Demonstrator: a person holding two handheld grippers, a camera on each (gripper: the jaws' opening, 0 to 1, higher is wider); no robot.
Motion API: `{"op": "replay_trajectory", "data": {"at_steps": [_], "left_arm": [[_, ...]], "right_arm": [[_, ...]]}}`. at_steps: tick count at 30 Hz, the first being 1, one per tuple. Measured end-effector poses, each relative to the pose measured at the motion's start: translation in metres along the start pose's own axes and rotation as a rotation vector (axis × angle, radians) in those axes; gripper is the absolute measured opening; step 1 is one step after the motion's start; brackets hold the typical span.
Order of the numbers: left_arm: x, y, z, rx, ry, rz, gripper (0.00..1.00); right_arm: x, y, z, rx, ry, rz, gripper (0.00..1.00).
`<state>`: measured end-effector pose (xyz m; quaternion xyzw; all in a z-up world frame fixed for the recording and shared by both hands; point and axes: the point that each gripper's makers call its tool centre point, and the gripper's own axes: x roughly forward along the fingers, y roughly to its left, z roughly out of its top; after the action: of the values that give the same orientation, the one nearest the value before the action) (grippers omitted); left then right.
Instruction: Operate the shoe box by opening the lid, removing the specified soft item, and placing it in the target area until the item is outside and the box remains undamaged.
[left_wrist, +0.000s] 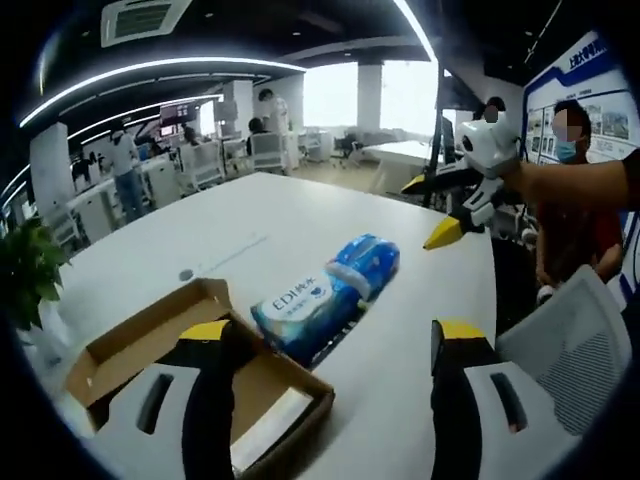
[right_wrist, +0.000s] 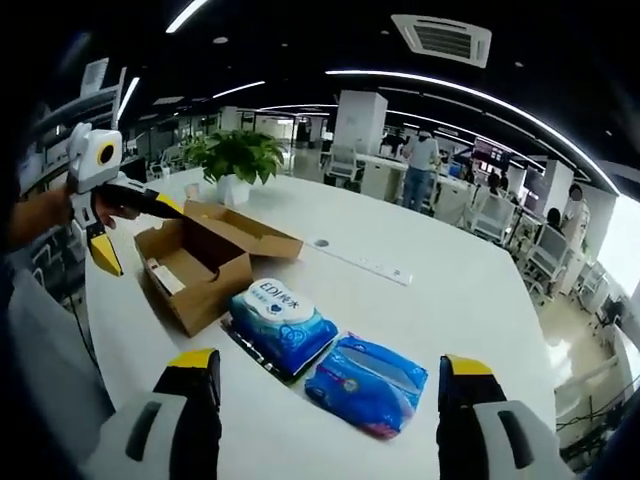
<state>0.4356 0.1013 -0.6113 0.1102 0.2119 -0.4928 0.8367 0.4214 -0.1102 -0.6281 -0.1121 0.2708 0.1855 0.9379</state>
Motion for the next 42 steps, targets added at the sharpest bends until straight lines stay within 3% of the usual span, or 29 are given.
{"op": "replay_trajectory", "data": {"at_steps": [7, 17, 28, 35, 42], "left_arm": [[-0.028, 0.002, -0.01, -0.032, -0.017, 0.024, 0.87], [-0.049, -0.004, -0.029, -0.027, -0.042, 0.027, 0.91], [-0.076, 0.011, -0.045, -0.089, -0.063, 0.113, 0.96], [-0.102, 0.02, -0.054, -0.092, -0.07, 0.186, 0.98], [-0.121, 0.021, -0.061, -0.098, -0.067, 0.207, 0.99]], "right_arm": [[0.001, 0.012, 0.008, -0.022, -0.003, 0.031, 0.9], [0.011, 0.04, 0.031, -0.03, -0.022, 0.119, 0.9], [0.028, 0.064, 0.059, -0.095, -0.069, 0.205, 0.89], [0.039, 0.092, 0.081, -0.141, -0.12, 0.304, 0.82], [0.057, 0.127, 0.089, -0.231, -0.102, 0.408, 0.75]]}}
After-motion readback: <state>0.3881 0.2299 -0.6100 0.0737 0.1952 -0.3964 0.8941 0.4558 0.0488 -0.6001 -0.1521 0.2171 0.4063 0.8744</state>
